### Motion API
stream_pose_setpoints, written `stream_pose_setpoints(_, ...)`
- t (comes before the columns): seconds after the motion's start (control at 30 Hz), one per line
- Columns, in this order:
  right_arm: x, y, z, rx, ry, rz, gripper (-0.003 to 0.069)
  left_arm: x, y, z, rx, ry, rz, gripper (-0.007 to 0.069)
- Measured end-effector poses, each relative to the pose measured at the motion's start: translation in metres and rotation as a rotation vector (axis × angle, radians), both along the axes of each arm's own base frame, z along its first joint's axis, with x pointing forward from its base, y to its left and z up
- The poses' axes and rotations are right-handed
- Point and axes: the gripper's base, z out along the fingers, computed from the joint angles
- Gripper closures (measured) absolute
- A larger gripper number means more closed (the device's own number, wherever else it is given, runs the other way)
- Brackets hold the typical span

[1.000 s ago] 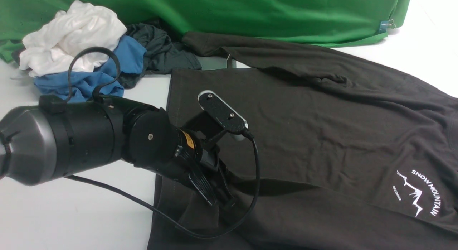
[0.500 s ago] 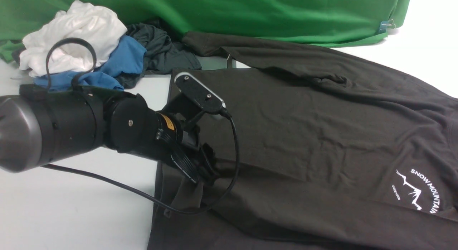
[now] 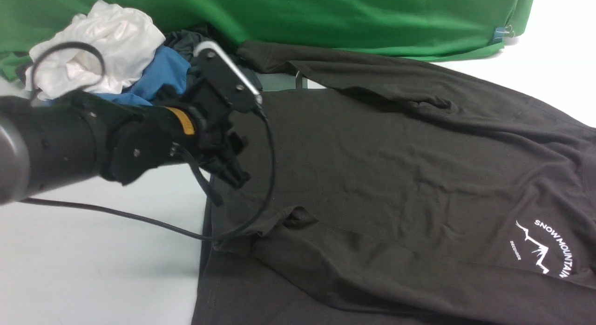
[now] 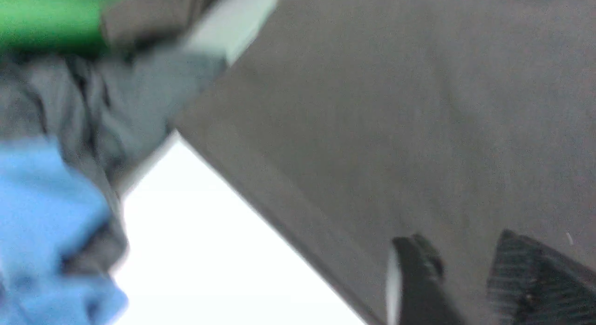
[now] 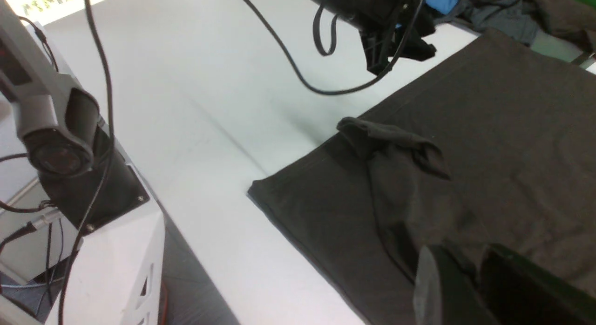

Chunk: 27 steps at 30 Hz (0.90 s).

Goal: Fold a long-sleeved shirt on a white desktop.
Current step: 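Fold the left side of the black T-shirt inward over its body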

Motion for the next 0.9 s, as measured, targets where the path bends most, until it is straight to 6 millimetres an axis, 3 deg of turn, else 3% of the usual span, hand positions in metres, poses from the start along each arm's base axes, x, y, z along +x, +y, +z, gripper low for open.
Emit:
stream_pose_setpoints(0.1,0.000,0.000,0.000,0.002,0.001,0.001,0.0517,-0.011,-0.002,0.006,-0.075,0.163,0.072,0.0559)
stream_pose_setpoints(0.17,0.000,0.000,0.000,0.005,-0.002,0.000,0.0514,-0.024,-0.008,0.013,-0.116,0.270,0.056,0.0597)
stream_pose_setpoints(0.3,0.001,0.000,0.001,0.015,-0.009,-0.003,0.0512,-0.063,-0.029,0.018,-0.158,0.554,-0.136,0.0607)
stream_pose_setpoints(0.43,0.001,0.001,0.002,0.020,-0.016,-0.004,0.0512,-0.074,-0.047,0.012,-0.139,0.607,-0.255,0.0607)
stream_pose_setpoints(0.5,0.001,0.001,0.002,0.023,-0.018,-0.005,0.0512,-0.071,-0.052,0.005,-0.128,0.603,-0.266,0.0607)
stream_pose_setpoints(0.57,0.001,0.001,0.003,0.028,-0.024,-0.008,0.0512,-0.055,-0.058,-0.013,-0.094,0.524,-0.235,0.0607)
stream_pose_setpoints(0.7,0.001,0.001,0.003,0.027,-0.023,-0.008,0.0512,-0.033,-0.050,-0.024,-0.063,0.402,-0.138,0.0607)
stream_pose_setpoints(0.9,0.000,0.000,0.001,0.015,0.004,-0.007,0.0507,0.013,0.004,-0.036,-0.008,0.224,0.049,0.0607)
